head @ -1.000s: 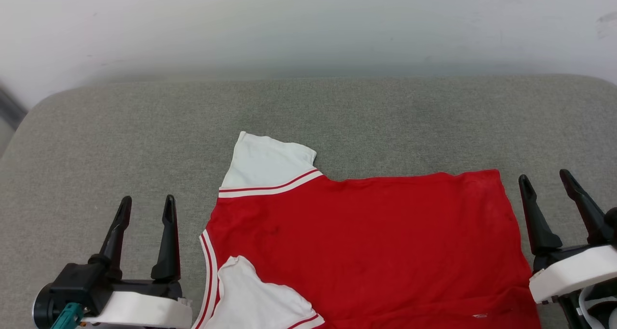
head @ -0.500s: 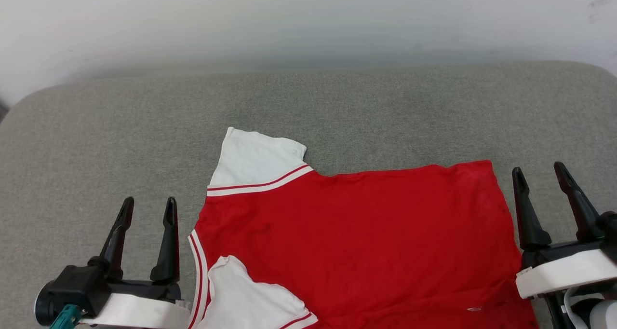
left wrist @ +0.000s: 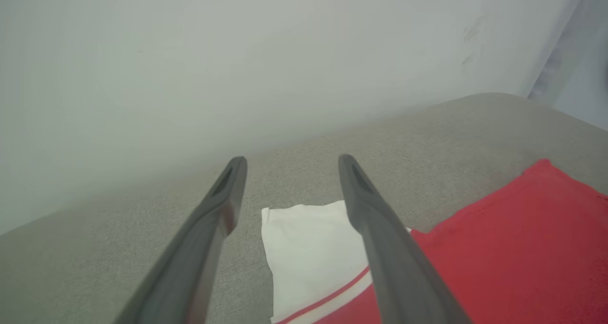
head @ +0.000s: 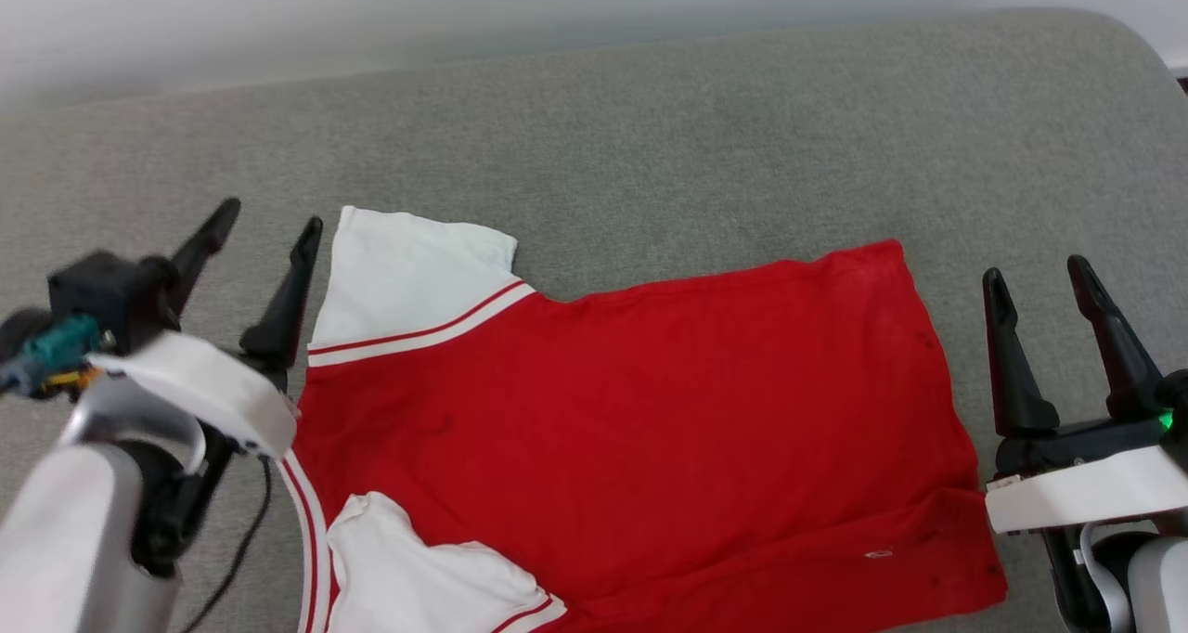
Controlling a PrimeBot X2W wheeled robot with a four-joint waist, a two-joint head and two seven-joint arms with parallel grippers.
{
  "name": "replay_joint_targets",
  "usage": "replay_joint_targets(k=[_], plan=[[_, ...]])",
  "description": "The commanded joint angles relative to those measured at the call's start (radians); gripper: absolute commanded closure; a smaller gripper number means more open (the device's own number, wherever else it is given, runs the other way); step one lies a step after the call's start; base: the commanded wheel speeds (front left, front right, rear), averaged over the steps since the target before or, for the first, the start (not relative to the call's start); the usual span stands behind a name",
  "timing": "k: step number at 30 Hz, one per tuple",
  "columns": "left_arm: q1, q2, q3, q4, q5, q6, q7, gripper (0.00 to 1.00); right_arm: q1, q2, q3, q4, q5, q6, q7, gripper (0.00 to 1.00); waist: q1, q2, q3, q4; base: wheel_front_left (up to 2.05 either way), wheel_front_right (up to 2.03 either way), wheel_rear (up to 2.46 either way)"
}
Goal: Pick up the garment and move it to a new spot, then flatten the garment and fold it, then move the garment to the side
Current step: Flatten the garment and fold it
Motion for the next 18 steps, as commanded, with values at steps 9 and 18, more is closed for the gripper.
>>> replay_joint_targets(k=[9,18], plan=[[-0.303,0.179,-0.069,0.166,-0.225,-0.022,0.470,0.00,-0.067,0.030,0.043,0.021,0.001,0.000,-0.038,0.00,0.0000,0.0000,0.134,-0.125,0.00,0.00,0.00],[-0.462,0.306,-0.062,0.296,-0.337,0.006,0.865,0.00,-0.107,0.054,0.086,0.060,0.013,0.000,-0.071,0.00,0.0000,0.0000,0.223,-0.208,0.00,0.00,0.00]])
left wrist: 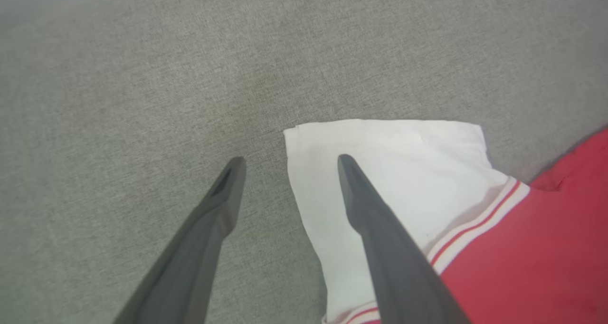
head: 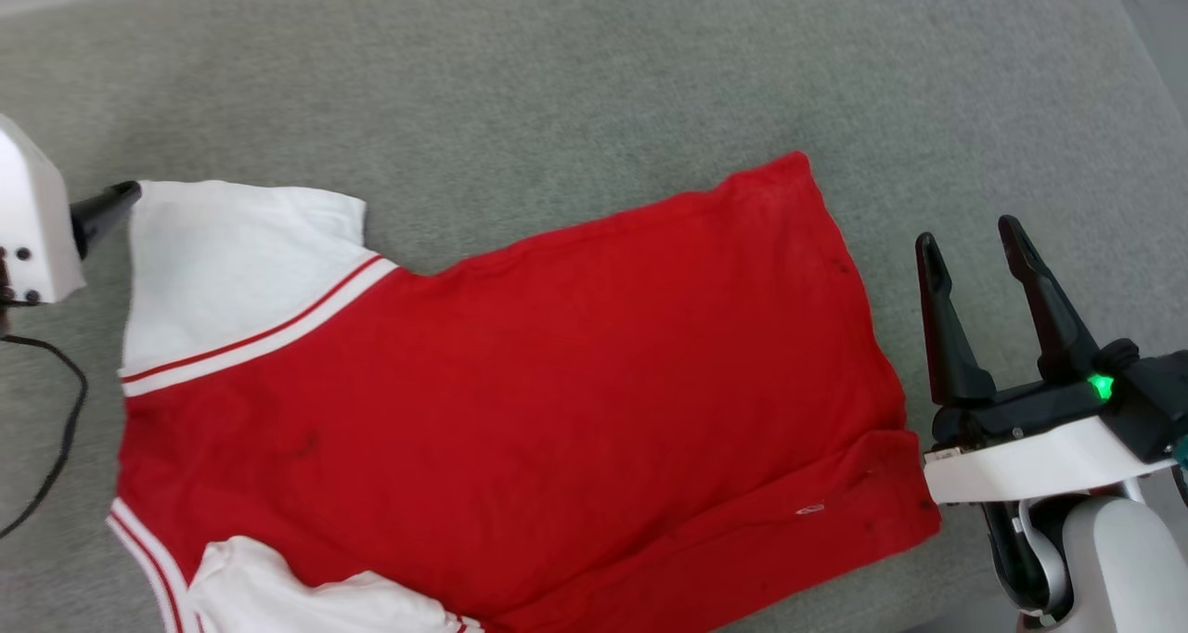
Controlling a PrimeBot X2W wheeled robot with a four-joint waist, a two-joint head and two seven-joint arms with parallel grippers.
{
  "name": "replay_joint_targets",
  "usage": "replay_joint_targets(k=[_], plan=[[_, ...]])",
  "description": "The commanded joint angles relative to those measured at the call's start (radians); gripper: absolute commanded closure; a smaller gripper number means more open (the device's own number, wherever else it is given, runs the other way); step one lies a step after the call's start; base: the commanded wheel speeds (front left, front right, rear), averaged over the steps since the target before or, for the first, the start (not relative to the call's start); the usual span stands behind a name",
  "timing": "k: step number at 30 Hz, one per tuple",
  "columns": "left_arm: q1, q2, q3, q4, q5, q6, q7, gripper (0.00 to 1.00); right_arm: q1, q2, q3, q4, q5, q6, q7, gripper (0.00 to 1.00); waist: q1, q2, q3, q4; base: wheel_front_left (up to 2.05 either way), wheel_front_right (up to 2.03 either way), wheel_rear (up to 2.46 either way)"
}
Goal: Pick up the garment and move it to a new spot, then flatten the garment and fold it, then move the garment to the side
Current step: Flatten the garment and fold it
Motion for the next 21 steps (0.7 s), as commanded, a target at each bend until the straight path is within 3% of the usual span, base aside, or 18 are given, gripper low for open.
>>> replay_joint_targets(k=[1,6,12,17,19,21], plan=[[-0.028,0.012,-0.001,0.026,-0.016,0.008,0.053,0.00,-0.021,0.011,0.000,0.014,-0.002,0.000,-0.009,0.00,-0.0001,0.0000,0.043,-0.040,0.00,0.00,0.00],[-0.067,0.040,-0.023,0.062,-0.023,0.008,0.144,0.00,-0.036,0.027,0.007,0.036,-0.002,0.000,-0.024,0.00,-0.0001,0.0000,0.075,-0.069,0.00,0.00,0.00],[-0.071,0.060,-0.058,0.096,0.011,0.003,0.162,0.00,-0.039,0.035,0.011,0.049,-0.001,0.000,-0.035,0.00,-0.0001,0.0000,0.090,-0.082,0.00,0.00,0.00],[-0.055,0.043,-0.075,0.140,-0.007,0.002,0.184,0.00,-0.039,0.039,0.002,0.055,-0.004,0.000,-0.039,0.00,-0.0001,0.0000,0.096,-0.082,0.00,0.00,0.00],[-0.046,0.038,-0.087,0.144,-0.013,-0.004,0.189,0.98,-0.040,0.037,-0.002,0.056,-0.009,0.000,-0.040,0.00,-0.0001,0.0000,0.096,-0.078,0.00,0.00,0.00],[-0.051,0.029,-0.083,0.142,-0.022,-0.008,0.158,1.00,-0.044,0.034,-0.002,0.058,-0.012,0.000,-0.041,0.00,-0.0001,0.0000,0.094,-0.072,0.00,0.00,0.00]])
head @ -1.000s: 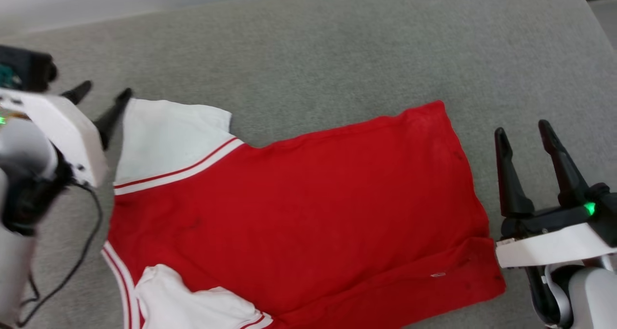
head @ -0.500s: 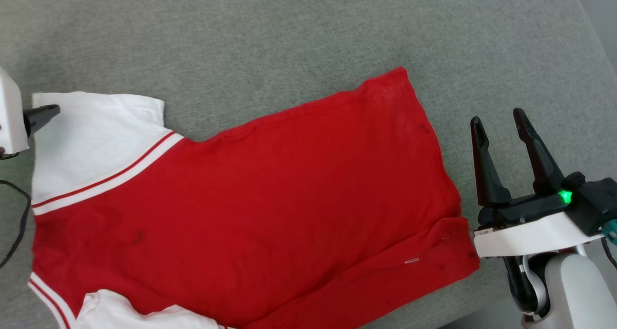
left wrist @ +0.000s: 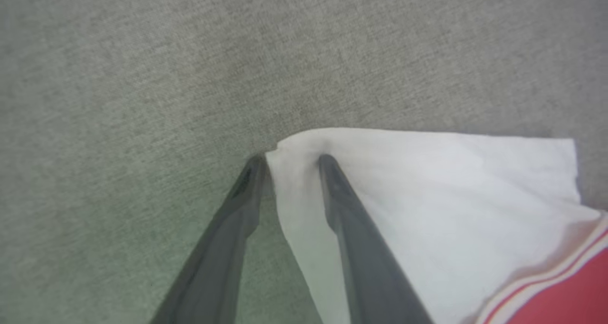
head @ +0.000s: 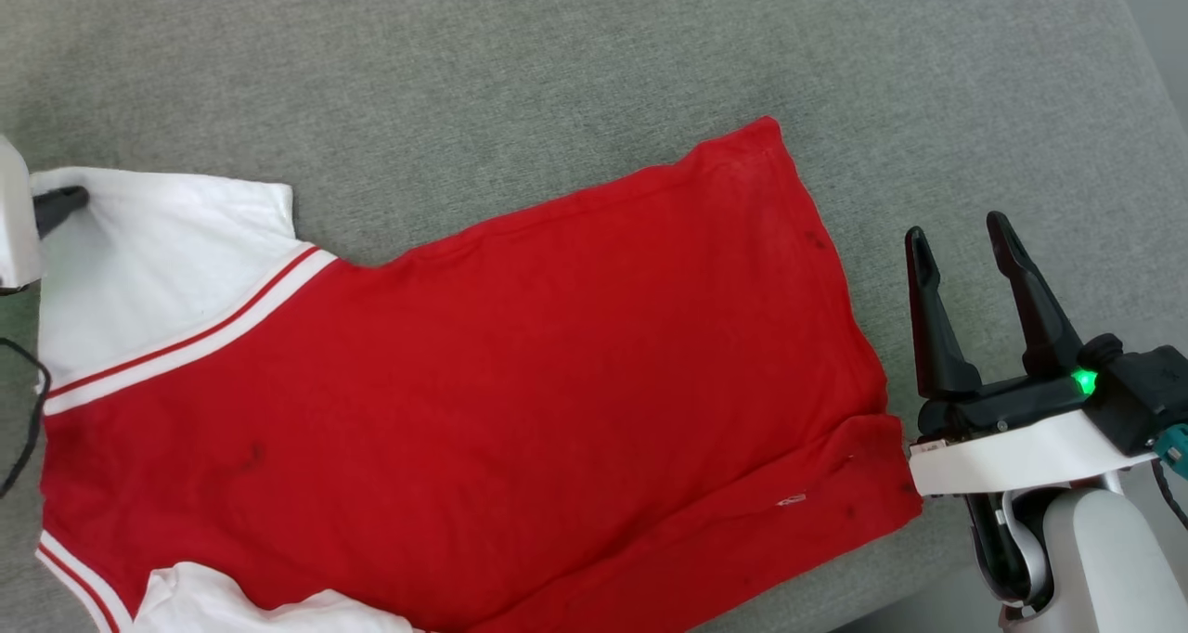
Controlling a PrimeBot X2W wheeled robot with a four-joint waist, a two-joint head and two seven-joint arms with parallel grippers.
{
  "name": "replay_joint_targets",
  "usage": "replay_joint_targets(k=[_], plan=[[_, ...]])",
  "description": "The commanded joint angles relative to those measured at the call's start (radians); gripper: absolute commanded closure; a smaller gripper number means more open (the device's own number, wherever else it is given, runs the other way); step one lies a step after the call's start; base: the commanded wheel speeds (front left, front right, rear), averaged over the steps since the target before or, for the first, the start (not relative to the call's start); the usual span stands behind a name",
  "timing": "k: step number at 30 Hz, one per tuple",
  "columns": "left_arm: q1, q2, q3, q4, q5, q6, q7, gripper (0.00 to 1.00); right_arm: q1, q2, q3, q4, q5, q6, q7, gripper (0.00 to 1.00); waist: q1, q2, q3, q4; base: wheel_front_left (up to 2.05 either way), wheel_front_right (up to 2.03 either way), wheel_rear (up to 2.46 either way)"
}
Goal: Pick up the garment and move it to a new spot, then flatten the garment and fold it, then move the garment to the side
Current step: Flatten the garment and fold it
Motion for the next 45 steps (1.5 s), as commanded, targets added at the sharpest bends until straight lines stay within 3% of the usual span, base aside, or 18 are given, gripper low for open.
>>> replay_joint_targets(k=[1,8,14,19,29,37,45], plan=[[0.029,-0.028,-0.017,0.023,-0.006,-0.003,-0.012,1.00,-0.016,-0.001,-0.001,0.003,-0.005,0.000,-0.005,0.00,-0.0001,0.0000,-0.004,0.007,0.00,0.00,0.00],[0.010,-0.022,-0.046,0.007,0.041,-0.016,-0.195,1.00,-0.016,-0.038,-0.009,0.011,-0.006,0.000,0.025,0.00,-0.0001,0.0000,-0.062,0.051,0.00,0.00,0.00],[0.017,-0.043,-0.121,-0.057,0.009,-0.019,-0.322,1.00,-0.008,-0.128,0.007,-0.007,0.002,-0.001,0.136,0.00,-0.0001,0.0000,-0.141,0.124,0.00,0.00,0.00],[0.044,-0.021,-0.189,-0.168,-0.034,-0.019,-0.396,1.00,-0.045,-0.249,0.062,-0.038,0.069,-0.001,0.346,0.00,-0.0001,0.0000,-0.177,0.182,0.00,0.00,0.00],[0.119,0.012,-0.241,-0.416,-0.054,-0.013,-0.467,1.00,-0.214,-0.474,0.156,-0.021,0.261,-0.001,0.902,0.00,-0.0001,0.0000,-0.151,0.289,0.00,0.00,0.00],[0.173,0.000,-0.258,-0.590,-0.028,0.026,-0.491,1.00,-0.368,-0.532,0.200,0.086,0.294,0.000,1.121,0.00,-0.0001,0.0000,-0.091,0.379,0.00,0.00,0.00],[0.189,-0.027,-0.286,-0.675,0.005,0.048,-0.505,1.00,-0.426,-0.534,0.259,0.194,0.285,0.000,1.181,0.00,-0.0001,0.0000,-0.050,0.450,0.00,0.00,0.00]])
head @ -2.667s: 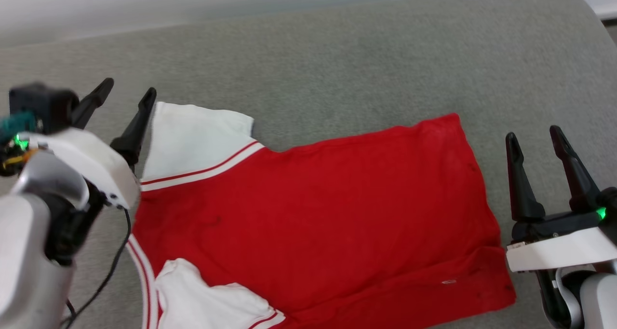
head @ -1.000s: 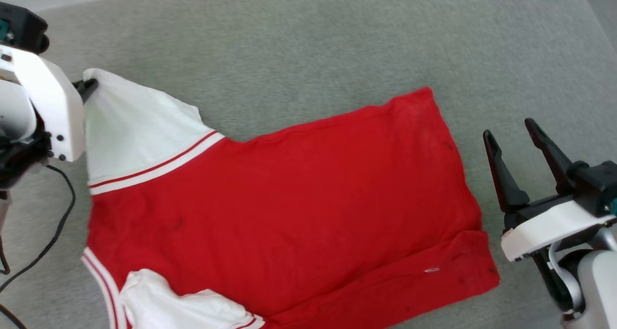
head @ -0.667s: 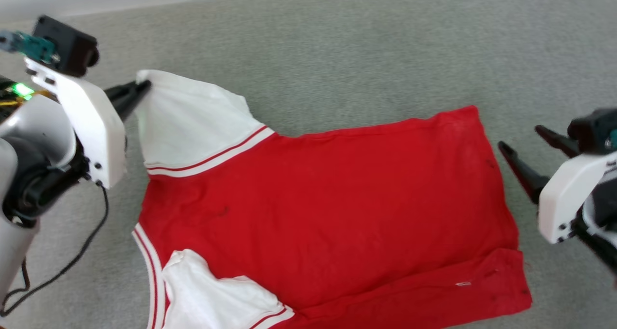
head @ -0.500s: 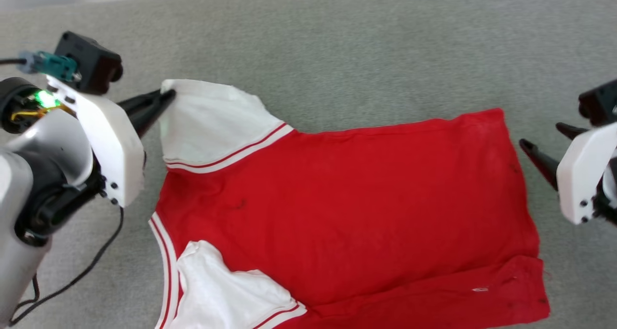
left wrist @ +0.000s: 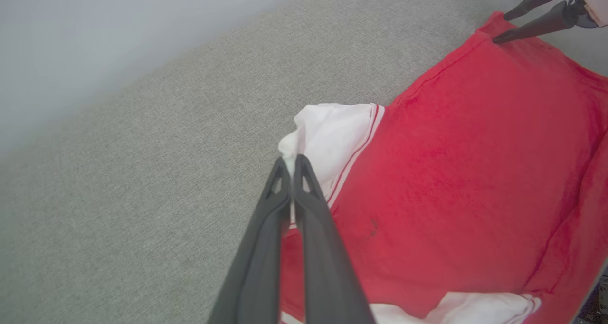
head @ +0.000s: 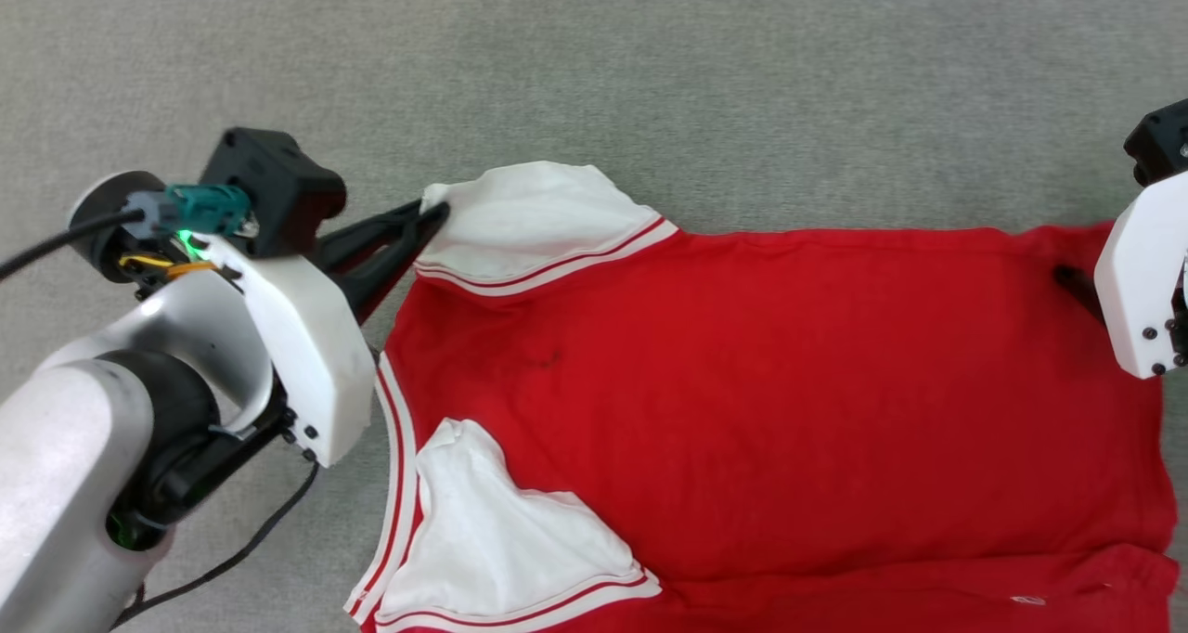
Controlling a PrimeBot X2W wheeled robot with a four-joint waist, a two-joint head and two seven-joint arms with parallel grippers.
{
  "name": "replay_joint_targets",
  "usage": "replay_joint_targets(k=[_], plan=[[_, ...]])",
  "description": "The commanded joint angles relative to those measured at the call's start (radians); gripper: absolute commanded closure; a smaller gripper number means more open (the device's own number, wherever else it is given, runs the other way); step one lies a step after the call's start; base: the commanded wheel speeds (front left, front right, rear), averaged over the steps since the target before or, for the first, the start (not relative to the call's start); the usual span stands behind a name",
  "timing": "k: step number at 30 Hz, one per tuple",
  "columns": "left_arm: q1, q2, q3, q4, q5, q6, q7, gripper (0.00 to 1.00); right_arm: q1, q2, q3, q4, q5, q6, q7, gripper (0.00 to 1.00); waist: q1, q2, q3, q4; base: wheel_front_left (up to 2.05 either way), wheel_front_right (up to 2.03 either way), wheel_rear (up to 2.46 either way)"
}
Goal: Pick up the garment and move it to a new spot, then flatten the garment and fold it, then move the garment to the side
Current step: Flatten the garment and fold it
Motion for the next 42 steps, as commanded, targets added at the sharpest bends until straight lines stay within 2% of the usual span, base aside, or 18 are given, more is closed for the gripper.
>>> replay_joint_targets(k=[1,8,9,10,11,22,29,36,42], plan=[[0.013,-0.010,-0.006,-0.013,0.010,0.007,-0.006,1.00,-0.005,0.004,0.019,0.027,-0.005,0.000,0.007,0.00,0.0000,0.0000,0.017,0.025,0.00,0.00,0.00],[0.023,-0.029,-0.022,-0.023,0.019,0.016,-0.018,1.00,0.076,0.021,0.116,0.109,0.010,0.001,0.008,0.00,0.0000,0.0000,0.019,0.047,0.00,0.00,0.00],[0.024,-0.030,-0.023,-0.020,0.018,0.016,-0.020,1.00,0.086,0.022,0.128,0.116,0.016,0.002,0.008,0.52,0.0000,0.0000,0.016,0.048,0.00,0.00,0.00],[0.027,-0.029,-0.023,-0.015,0.018,0.017,-0.021,1.00,0.092,0.024,0.135,0.117,0.021,0.003,0.000,0.85,0.0000,0.0000,0.011,0.047,0.00,0.00,0.00],[0.033,-0.028,-0.023,-0.009,0.018,0.018,-0.023,1.00,0.093,0.028,0.138,0.119,0.025,0.004,-0.011,1.00,0.0000,0.0000,0.006,0.045,0.00,0.00,0.00],[0.120,0.000,0.013,0.045,-0.010,0.055,-0.079,1.00,0.043,0.025,0.086,0.125,0.071,0.000,-0.168,1.00,0.0000,0.0000,-0.136,-0.013,0.00,0.00,0.00],[0.223,0.034,0.037,0.041,-0.034,0.089,-0.109,1.00,0.113,0.009,0.047,0.095,0.112,0.000,-0.263,1.00,0.0000,0.0000,-0.237,-0.034,0.00,0.00,0.00],[0.378,0.083,0.049,-0.002,-0.066,0.134,-0.130,1.00,0.284,-0.011,-0.026,0.011,0.131,-0.001,-0.326,1.00,0.0000,0.0000,-0.305,-0.045,0.00,0.00,0.00],[0.517,0.111,0.057,-0.036,-0.096,0.175,-0.157,1.00,0.442,0.018,-0.093,-0.076,0.140,0.000,-0.365,1.00,0.0000,0.0000,-0.325,-0.053,0.00,0.00,0.00]])
